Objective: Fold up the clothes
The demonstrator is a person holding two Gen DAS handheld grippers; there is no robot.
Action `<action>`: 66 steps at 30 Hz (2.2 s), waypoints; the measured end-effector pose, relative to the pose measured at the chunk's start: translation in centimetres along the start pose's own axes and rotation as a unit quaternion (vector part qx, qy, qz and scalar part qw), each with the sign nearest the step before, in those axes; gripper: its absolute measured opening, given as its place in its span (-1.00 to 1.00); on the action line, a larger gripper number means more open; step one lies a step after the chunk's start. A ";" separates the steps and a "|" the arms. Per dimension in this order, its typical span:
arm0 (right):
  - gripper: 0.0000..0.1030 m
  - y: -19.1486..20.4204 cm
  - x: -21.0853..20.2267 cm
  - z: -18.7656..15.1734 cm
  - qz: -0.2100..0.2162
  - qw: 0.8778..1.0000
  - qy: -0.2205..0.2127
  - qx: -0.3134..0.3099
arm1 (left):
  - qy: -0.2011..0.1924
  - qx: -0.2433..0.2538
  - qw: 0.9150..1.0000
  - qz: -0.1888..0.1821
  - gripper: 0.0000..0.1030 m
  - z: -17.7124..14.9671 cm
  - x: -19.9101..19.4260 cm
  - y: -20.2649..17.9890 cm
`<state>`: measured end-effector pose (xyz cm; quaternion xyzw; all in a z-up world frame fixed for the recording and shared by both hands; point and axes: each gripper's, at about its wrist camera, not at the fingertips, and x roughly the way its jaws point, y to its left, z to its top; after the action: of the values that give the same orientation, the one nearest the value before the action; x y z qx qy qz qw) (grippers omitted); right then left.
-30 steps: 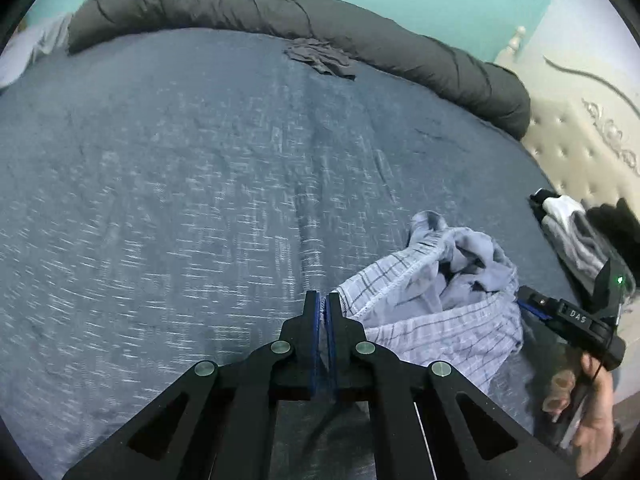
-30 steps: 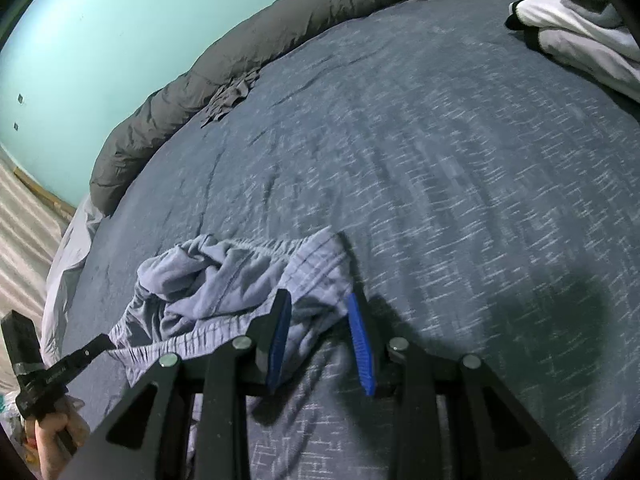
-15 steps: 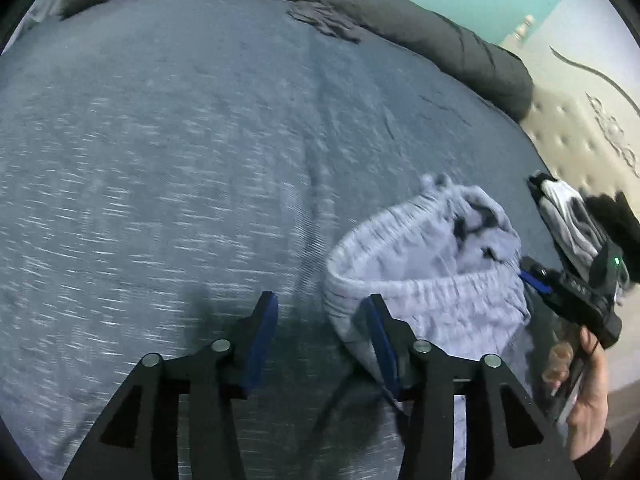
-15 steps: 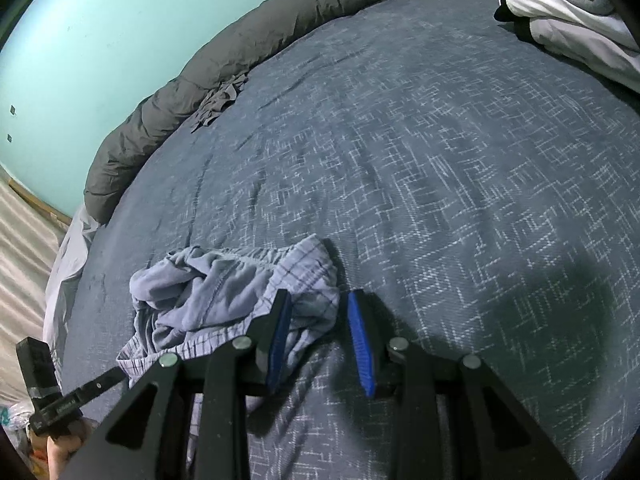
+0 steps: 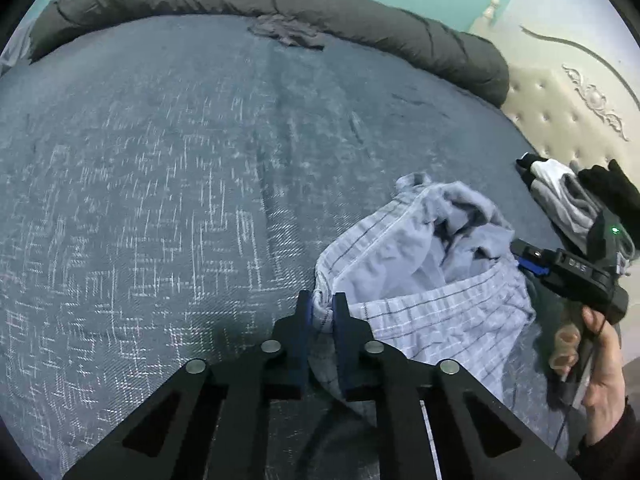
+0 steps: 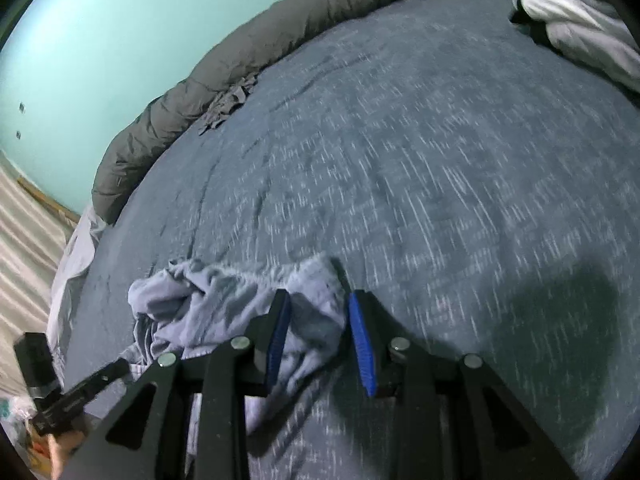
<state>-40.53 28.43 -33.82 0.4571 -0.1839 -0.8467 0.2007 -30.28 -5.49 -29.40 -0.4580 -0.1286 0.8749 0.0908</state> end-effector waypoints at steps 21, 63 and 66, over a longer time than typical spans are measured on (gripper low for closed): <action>-0.91 6.6 -8.4 1.3 0.070 0.985 -0.144 -0.067 | -0.160 0.016 0.987 -0.002 -0.87 1.8 -11.9 -1.3; -0.91 9.3 -8.0 -5.2 -0.005 0.993 -0.061 -0.100 | -0.072 -0.012 0.997 0.031 -0.87 -2.9 -11.6 0.0; -0.91 8.5 -6.1 -5.8 -0.020 0.993 -0.049 -0.102 | -0.056 -0.005 0.998 0.038 -0.87 -3.3 -9.8 0.1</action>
<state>-31.11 23.53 -28.28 0.3953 -0.0968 -0.8864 0.2206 -22.05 -7.88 -23.56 -0.4131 -0.1204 0.9014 0.0481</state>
